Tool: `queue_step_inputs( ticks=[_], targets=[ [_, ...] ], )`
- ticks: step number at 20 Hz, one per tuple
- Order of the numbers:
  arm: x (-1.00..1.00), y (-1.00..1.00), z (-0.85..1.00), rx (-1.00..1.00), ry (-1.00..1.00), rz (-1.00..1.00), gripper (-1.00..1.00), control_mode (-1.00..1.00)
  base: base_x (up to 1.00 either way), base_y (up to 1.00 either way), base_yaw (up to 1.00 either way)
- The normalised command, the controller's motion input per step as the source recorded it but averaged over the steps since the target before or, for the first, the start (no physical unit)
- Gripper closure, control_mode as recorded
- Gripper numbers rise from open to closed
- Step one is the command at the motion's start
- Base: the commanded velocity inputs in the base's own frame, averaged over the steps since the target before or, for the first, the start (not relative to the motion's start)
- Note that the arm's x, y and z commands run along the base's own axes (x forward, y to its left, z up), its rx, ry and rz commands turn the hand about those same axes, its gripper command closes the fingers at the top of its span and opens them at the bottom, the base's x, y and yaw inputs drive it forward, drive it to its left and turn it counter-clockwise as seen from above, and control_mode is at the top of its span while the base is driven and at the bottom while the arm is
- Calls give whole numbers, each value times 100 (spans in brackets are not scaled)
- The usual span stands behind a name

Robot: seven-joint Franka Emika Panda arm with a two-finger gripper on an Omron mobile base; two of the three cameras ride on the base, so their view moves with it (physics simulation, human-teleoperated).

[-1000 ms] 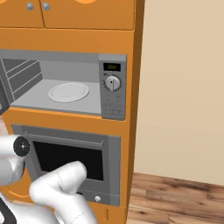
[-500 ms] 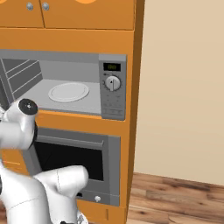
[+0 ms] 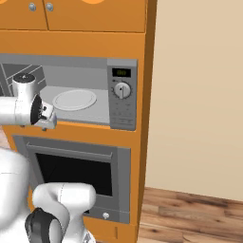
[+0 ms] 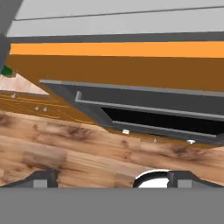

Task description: Place the sponge inside the microwave to prepare for sanitizing.

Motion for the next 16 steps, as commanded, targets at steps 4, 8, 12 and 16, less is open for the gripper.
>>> queue_step_inputs(
  ticks=[4,8,12,16],
  targets=[
    [6,-40,-49,-65,-2,0,-100,-100,0,0,0],
    [-6,-45,-54,-31,-3,0,-100,-100,0,0,0],
    [-14,-99,-22,0,-7,0,-100,-100,0,0,0],
    [-24,-90,0,17,-3,-4,-100,-100,0,0,0]
  ],
)
